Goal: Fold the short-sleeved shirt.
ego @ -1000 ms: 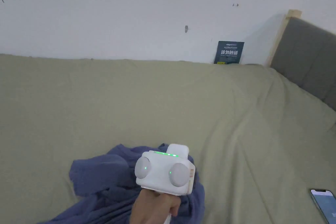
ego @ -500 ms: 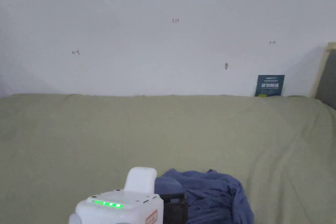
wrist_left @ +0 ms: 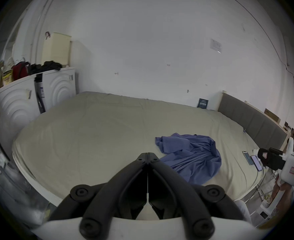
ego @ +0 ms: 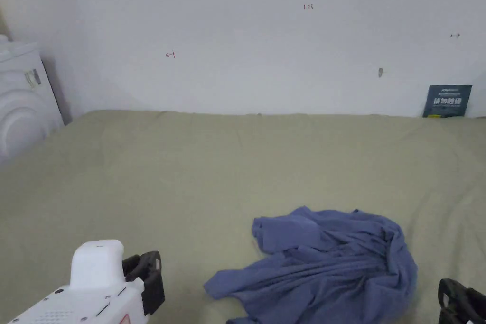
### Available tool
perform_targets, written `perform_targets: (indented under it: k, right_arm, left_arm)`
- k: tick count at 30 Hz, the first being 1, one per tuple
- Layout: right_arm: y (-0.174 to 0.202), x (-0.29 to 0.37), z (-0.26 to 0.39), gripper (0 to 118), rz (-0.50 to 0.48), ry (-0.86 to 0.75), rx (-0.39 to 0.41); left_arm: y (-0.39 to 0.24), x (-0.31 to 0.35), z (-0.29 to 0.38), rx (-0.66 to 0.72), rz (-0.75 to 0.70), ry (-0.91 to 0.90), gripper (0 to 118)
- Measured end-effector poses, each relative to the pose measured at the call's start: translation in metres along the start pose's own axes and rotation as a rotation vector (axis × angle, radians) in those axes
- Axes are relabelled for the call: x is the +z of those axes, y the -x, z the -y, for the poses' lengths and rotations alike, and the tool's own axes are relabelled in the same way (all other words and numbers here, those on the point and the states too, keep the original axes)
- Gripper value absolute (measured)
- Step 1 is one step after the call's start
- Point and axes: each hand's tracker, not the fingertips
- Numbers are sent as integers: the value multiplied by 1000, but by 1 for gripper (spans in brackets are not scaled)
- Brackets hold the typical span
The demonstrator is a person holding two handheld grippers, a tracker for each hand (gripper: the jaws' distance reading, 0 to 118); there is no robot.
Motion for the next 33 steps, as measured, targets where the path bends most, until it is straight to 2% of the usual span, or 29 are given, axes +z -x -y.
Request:
perform_targets:
  k: [8, 14, 15, 16, 17, 18, 20, 21, 22, 26, 29, 30, 31, 33]
  right_arm:
    - [1, -2, 0, 1, 14, 16, 11]
    - [4, -17, 5, 1, 6, 52, 2]
    - [5, -20, 7, 1, 7, 60, 4]
    - [5, -23, 9, 1, 7, 69, 6]
    - [6, -27, 11, 1, 4, 79, 7]
    - [6, -31, 12, 1, 2, 91, 8]
    - [6, -41, 16, 1, -1, 112, 13]
    - [7, -46, 18, 1, -2, 123, 17]
    - [7, -50, 18, 1, -1, 130, 20]
    - [9, -58, 21, 1, -3, 157, 19]
    - [9, -63, 25, 1, -6, 179, 19]
    - [9, -65, 27, 1, -9, 185, 18]
    - [9, -66, 28, 1, -11, 194, 19]
    - [9, -67, 30, 1, -15, 205, 22]
  left_arm:
    - [8, -25, -3, 0, 28, 75, 0]
    - [4, -100, 1, -35, 92, 245, 0]
    - [2, -115, 4, -36, 99, 275, 10]
    - [1, -130, 7, -39, 126, 322, 43]
    - [-1, -146, 11, -16, 135, 385, 91]
    - [-4, -161, 13, -29, 138, 408, 118]
    - [-9, -193, 24, -46, 164, 525, 114]
    - [-12, -206, 22, -100, 191, 440, 114]
    - [-9, -220, 28, -81, 137, 536, 114]
    - [-19, -269, 46, -88, 105, 589, 113]
    - [-26, -293, 66, -70, 90, 656, 102]
    - [-28, -294, 63, -81, 75, 690, 88]
    - [-32, -293, 66, -122, 47, 693, 68]
    - [-38, -280, 60, -251, -7, 651, 3]
